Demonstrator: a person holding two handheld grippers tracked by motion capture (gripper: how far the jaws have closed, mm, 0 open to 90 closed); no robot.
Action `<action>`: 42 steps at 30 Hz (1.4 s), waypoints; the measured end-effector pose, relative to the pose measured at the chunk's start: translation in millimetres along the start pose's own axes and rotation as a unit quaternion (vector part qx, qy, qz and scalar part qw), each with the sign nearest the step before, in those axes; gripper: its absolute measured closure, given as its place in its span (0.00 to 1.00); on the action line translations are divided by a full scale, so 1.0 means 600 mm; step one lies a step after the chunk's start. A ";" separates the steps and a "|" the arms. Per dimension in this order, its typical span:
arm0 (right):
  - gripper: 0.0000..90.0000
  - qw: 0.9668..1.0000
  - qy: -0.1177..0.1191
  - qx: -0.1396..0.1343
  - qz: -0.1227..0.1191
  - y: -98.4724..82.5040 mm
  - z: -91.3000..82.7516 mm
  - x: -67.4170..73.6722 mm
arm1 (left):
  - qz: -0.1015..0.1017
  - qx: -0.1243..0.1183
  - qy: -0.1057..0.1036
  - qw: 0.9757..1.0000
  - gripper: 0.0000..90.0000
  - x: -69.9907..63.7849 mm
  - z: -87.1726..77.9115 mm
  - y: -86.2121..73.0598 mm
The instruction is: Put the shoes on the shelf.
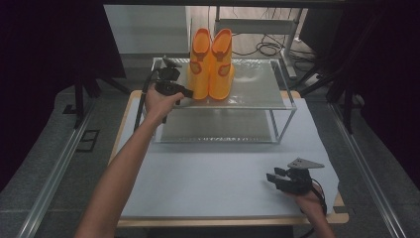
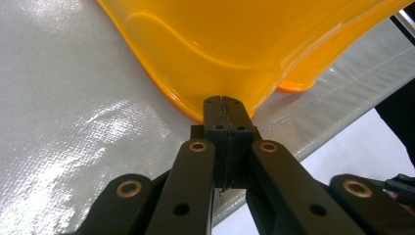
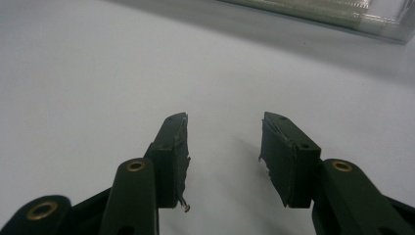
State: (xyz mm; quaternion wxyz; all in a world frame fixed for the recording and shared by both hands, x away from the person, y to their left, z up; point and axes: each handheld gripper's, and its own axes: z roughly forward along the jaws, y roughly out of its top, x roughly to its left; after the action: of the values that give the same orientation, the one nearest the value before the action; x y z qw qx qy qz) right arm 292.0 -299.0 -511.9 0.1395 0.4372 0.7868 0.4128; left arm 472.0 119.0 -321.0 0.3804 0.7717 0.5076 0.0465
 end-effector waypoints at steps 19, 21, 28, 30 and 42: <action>0.59 1.000 0.001 -0.002 0.003 0.000 -0.002 -0.004 | 0.017 0.001 -0.008 1.000 0.96 -0.015 0.004 0.005; 0.59 1.000 0.001 -0.002 0.004 0.000 -0.002 -0.004 | 0.023 -0.010 -0.005 1.000 0.91 -0.012 -0.007 0.002; 0.59 1.000 -0.001 -0.001 0.003 0.001 -0.002 -0.004 | 0.044 -0.045 -0.016 0.998 0.71 -0.014 -0.054 -0.019; 0.59 1.000 -0.001 -0.001 0.003 0.001 -0.001 -0.003 | 0.053 -0.057 -0.030 0.997 0.69 -0.015 -0.070 -0.030; 0.59 1.000 -0.004 -0.001 0.004 0.001 0.000 -0.002 | 0.060 -0.072 -0.065 0.993 0.59 -0.016 -0.109 -0.118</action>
State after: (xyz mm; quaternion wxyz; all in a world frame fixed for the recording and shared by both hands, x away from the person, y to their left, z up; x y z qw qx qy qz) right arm 292.8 -300.0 -511.6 0.1413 0.4416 0.7843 0.4121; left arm 384.8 160.2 -316.8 0.4633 0.7730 0.4298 0.0557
